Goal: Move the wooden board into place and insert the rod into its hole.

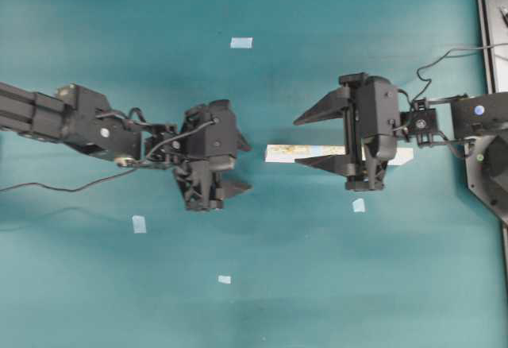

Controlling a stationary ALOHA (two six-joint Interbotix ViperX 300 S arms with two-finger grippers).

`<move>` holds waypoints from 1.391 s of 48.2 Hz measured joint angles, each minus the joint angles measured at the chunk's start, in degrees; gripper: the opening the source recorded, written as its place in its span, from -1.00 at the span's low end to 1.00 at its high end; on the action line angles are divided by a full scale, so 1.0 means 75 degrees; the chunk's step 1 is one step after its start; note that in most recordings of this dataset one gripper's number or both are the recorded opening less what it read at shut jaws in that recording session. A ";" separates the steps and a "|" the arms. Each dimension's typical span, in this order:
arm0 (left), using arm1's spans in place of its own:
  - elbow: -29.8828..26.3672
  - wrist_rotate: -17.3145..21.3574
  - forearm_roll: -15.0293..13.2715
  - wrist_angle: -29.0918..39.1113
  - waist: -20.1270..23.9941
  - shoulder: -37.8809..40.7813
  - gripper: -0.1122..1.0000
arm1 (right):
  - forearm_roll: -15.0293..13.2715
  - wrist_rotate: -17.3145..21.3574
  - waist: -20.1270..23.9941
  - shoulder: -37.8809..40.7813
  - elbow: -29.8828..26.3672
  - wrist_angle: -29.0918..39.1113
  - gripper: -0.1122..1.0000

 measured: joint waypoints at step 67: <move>0.1078 0.0012 0.0000 0.0012 0.0141 -0.1008 0.76 | 0.0000 0.0000 0.0000 -0.2191 0.1699 0.1125 0.65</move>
